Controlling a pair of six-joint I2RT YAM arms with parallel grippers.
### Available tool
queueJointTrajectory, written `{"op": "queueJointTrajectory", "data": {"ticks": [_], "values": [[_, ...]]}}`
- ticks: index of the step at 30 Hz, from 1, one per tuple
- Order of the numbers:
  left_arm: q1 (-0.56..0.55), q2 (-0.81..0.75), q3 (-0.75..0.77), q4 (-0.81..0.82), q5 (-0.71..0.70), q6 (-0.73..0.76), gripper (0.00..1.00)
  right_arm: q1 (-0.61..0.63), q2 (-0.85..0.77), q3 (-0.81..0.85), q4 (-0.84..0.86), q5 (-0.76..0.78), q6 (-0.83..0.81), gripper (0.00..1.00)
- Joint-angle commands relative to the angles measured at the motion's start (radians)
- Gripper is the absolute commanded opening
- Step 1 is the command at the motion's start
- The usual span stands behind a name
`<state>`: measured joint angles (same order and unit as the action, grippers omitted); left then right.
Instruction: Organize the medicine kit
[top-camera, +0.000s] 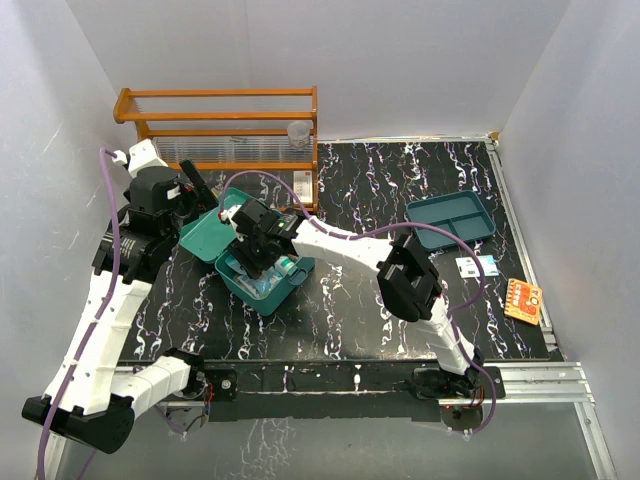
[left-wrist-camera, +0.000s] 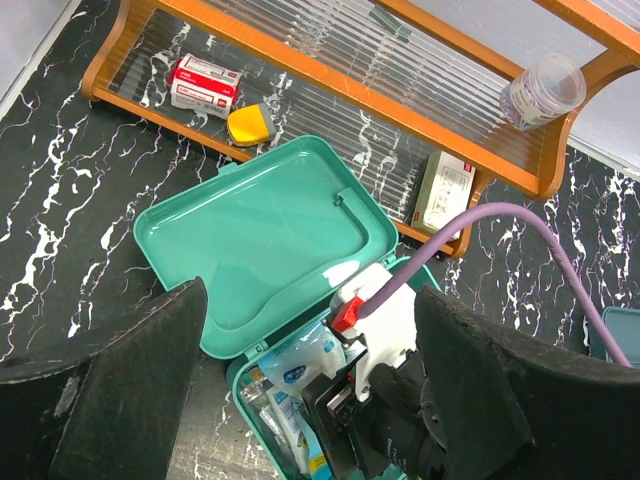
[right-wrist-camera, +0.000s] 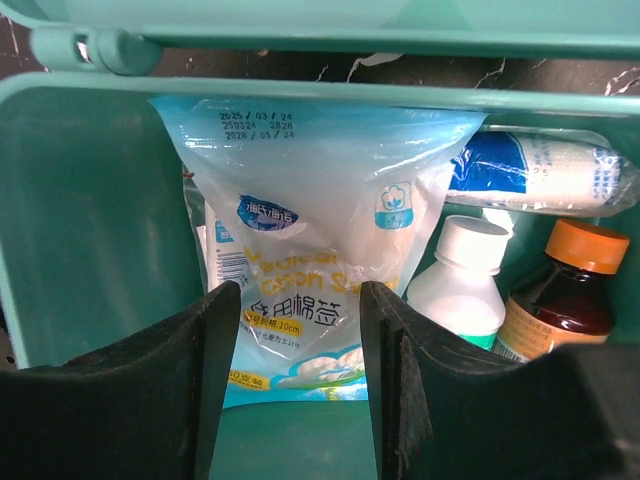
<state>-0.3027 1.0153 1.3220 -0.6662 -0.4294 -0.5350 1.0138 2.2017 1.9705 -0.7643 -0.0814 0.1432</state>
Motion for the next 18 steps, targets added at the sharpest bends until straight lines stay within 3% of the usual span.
{"op": "queueJointTrajectory", "data": {"ticks": [1,6,12,14,18], "values": [[0.004,-0.022,-0.007,0.013,-0.006,0.007,0.83,0.003,0.009,-0.030,0.063,-0.027,-0.016,0.49],[0.004,-0.021,-0.009,0.014,-0.008,0.008,0.83,0.007,0.007,-0.086,0.079,-0.077,-0.014,0.45],[0.004,-0.015,-0.006,0.018,-0.008,0.010,0.83,0.013,-0.004,-0.084,0.066,-0.033,0.003,0.44],[0.003,-0.013,-0.001,0.020,-0.005,0.014,0.83,0.012,-0.025,-0.039,0.047,-0.023,0.016,0.47],[0.003,-0.004,0.015,0.020,-0.003,0.023,0.84,-0.006,-0.099,0.033,0.040,0.014,0.076,0.62]]}}
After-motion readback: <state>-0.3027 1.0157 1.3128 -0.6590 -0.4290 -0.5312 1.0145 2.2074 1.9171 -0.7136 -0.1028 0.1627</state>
